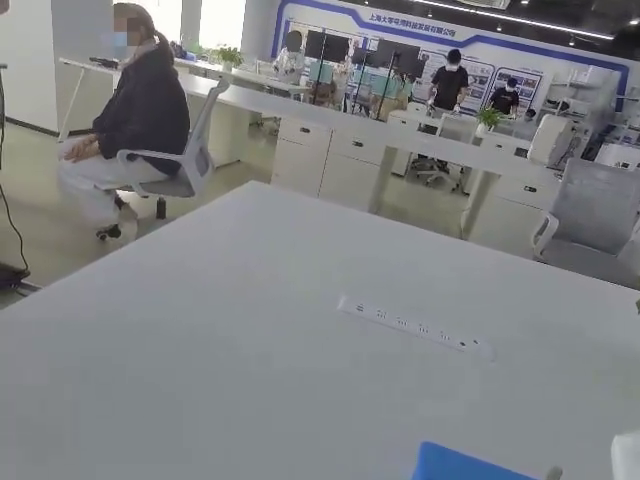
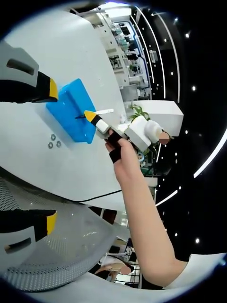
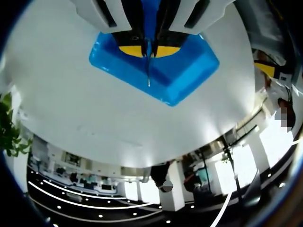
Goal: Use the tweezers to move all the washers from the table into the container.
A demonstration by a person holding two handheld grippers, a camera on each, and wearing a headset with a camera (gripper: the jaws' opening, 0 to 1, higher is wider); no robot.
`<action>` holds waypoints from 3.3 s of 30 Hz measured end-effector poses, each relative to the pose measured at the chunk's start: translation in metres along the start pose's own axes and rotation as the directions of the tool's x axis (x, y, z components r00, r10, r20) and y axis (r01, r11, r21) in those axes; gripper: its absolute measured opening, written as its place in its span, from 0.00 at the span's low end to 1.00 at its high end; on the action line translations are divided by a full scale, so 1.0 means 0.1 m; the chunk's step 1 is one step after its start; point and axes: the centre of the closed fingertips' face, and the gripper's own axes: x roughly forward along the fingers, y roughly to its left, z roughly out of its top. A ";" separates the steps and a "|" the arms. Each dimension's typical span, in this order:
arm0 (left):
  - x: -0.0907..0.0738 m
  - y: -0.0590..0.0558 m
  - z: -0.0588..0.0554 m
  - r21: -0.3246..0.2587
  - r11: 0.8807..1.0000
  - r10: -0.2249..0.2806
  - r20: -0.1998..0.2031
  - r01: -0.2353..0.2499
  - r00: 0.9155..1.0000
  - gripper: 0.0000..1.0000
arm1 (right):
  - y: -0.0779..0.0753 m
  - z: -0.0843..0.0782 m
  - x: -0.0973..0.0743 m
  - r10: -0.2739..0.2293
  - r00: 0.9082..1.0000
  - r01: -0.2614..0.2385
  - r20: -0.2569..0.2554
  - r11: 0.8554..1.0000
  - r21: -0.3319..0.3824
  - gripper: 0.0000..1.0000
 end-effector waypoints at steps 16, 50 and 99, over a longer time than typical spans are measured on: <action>0.00 0.01 0.00 -0.003 1.000 0.006 -0.004 -0.006 1.000 0.95 | -0.06 0.13 -0.21 -0.027 0.998 0.028 0.060 0.999 -0.020 0.05; 0.01 -0.02 -0.02 0.001 1.000 -0.010 -0.016 0.010 1.000 0.94 | 0.46 0.11 -0.70 0.009 0.993 -0.005 0.116 0.999 -0.040 0.04; 0.03 -0.04 -0.12 -0.006 1.000 -0.024 -0.062 0.024 0.998 0.92 | 0.79 -0.65 -0.45 0.065 0.998 -0.065 -0.012 0.998 -0.021 0.05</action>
